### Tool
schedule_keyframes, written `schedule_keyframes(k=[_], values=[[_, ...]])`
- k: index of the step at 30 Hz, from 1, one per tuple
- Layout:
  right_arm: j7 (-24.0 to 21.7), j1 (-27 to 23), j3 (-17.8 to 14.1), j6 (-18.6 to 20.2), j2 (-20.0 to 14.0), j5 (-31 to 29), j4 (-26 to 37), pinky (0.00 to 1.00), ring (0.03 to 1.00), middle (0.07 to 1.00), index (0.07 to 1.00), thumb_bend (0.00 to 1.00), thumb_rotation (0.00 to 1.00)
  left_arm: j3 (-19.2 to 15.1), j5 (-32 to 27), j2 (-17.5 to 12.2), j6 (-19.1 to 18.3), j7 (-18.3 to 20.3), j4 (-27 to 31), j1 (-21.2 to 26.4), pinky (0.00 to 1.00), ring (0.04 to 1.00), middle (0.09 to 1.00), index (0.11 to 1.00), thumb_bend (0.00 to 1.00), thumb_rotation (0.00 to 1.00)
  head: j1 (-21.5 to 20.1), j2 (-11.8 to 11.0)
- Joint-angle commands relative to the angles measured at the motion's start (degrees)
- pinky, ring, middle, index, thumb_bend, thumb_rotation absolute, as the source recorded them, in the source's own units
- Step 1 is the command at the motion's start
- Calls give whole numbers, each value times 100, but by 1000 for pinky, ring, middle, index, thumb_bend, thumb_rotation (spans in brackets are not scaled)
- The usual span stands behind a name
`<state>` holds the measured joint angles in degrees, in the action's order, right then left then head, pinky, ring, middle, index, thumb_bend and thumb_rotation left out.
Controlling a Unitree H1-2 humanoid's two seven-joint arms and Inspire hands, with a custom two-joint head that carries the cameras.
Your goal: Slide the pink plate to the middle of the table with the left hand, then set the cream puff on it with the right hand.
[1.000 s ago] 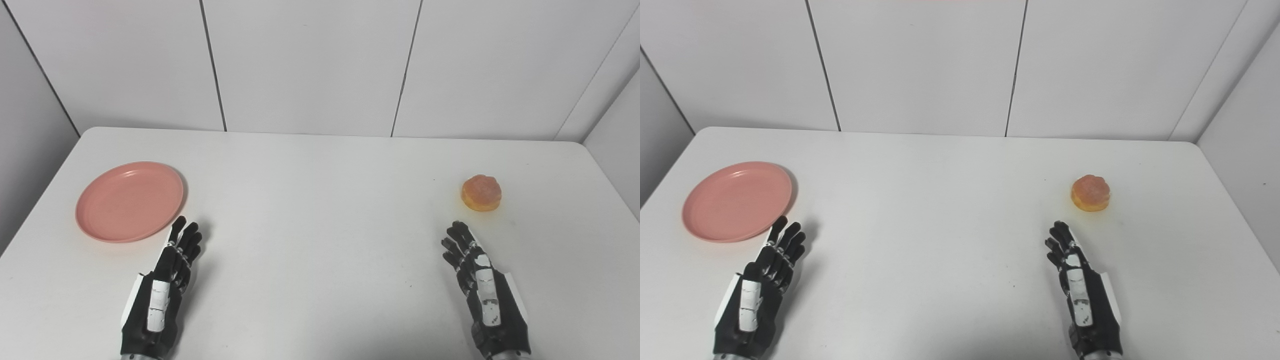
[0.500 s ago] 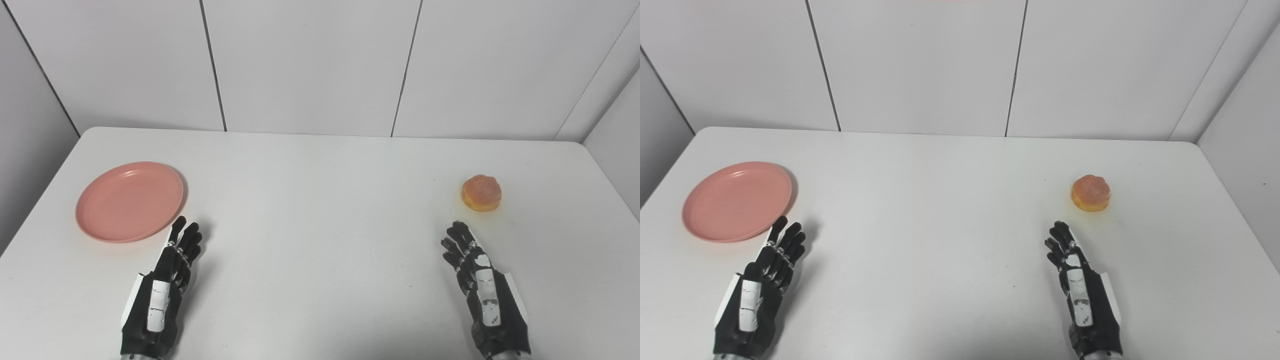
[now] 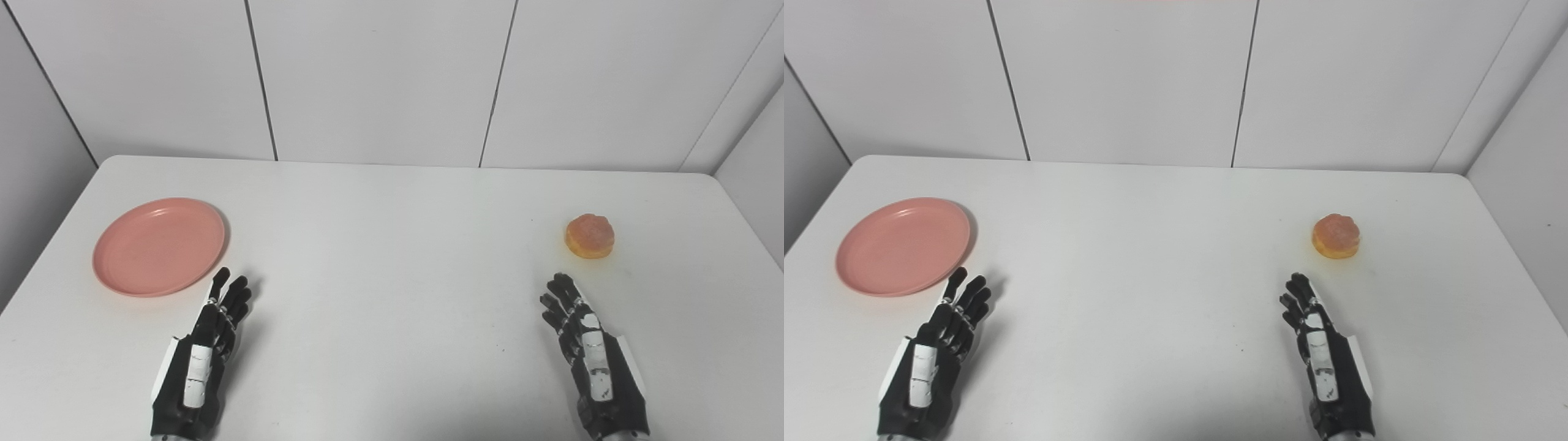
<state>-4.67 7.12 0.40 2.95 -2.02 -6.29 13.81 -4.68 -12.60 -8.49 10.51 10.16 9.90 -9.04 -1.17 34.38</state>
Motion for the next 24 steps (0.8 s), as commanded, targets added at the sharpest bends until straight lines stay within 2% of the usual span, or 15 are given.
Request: schedule_keyframes(k=[1, 6, 10, 17, 24], values=[[-124, -35, -131, -490, -149, -177, -71, 964, 933, 950, 937, 917, 1000, 101, 143, 198, 228, -79, -2, 63, 978, 951, 949, 973, 859, 904, 235, -134], [-366, -34, -290, -844, -362, -467, -455, 993, 955, 968, 956, 914, 1000, 267, 716, 498, 371, -339, 55, 46, 958, 939, 945, 976, 869, 898, 539, -345], [-491, -17, -383, -1016, -470, -609, -631, 980, 952, 968, 958, 913, 1000, 430, 775, 610, 206, -408, 207, -4, 997, 983, 987, 998, 857, 899, 713, -434], [-587, -15, -436, -1088, -527, -665, -774, 967, 936, 964, 957, 911, 1000, 522, 834, 684, 450, -453, 34, 18, 1000, 990, 996, 1000, 764, 941, 787, -546], [-683, -88, -462, -1221, -546, -750, -1073, 981, 939, 969, 966, 898, 1000, 596, 874, 749, 583, -541, -197, 76, 1000, 987, 999, 1000, 735, 951, 905, -819]])
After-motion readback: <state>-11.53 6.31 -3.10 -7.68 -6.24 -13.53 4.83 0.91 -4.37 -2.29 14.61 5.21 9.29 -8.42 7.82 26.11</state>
